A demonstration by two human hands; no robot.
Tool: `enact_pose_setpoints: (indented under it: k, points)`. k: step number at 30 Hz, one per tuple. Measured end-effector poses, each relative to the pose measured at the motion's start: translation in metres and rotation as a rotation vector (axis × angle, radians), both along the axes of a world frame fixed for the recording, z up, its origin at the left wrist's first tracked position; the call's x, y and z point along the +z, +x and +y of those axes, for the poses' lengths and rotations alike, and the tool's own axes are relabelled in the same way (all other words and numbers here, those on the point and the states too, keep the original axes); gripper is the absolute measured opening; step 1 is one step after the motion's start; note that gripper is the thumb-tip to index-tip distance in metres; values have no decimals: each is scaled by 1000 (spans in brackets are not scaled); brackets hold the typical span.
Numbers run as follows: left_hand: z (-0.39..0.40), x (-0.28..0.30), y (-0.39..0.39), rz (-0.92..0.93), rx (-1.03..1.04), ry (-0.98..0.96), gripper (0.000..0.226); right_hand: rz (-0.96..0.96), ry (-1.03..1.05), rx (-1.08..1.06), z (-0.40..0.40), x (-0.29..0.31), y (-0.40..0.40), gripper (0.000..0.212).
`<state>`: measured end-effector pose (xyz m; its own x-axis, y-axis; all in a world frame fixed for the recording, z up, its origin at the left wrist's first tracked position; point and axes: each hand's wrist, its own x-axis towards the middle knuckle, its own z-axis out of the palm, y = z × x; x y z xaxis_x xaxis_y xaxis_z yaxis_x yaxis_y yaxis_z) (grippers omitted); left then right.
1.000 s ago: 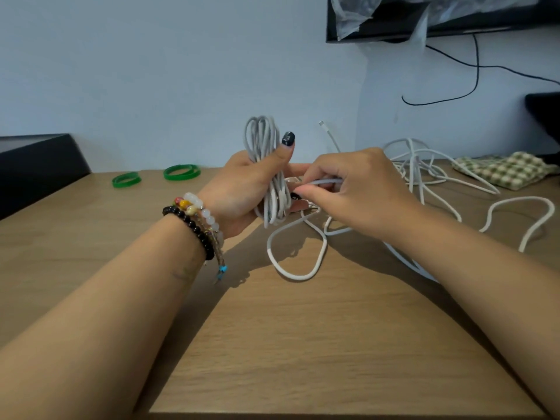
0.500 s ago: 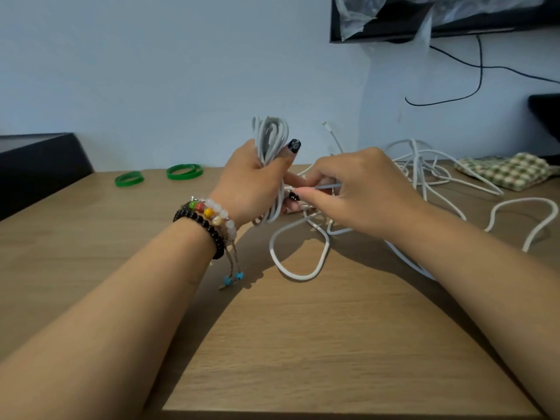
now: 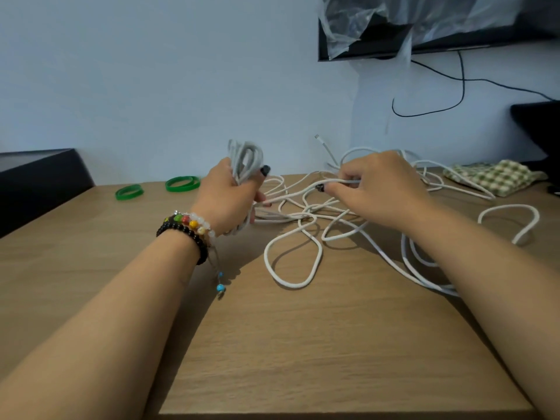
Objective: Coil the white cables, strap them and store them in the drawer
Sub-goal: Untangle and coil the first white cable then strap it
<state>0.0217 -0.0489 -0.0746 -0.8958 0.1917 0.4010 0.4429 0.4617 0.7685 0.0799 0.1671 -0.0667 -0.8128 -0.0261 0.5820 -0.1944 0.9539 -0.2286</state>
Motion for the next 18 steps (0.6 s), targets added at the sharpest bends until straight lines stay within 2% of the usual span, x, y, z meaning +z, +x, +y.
enact_pose_setpoints:
  k: [2,5,9,14,18]
  points:
    - [5,-2,6,-22,-77,-87,7,-45,-152,66,-2,-3,-3,42]
    - [8,-4,8,-20,-112,-93,8,-187,-414,254,-3,-1,0,28]
    - [8,-4,6,15,-123,-54,14,-363,-577,486,-3,2,6,21]
    - [12,-9,3,-50,-243,-12,20,-249,-740,463,-6,2,5,25]
    - [17,-10,12,-161,-375,42,30,-80,-755,407,-10,2,6,21]
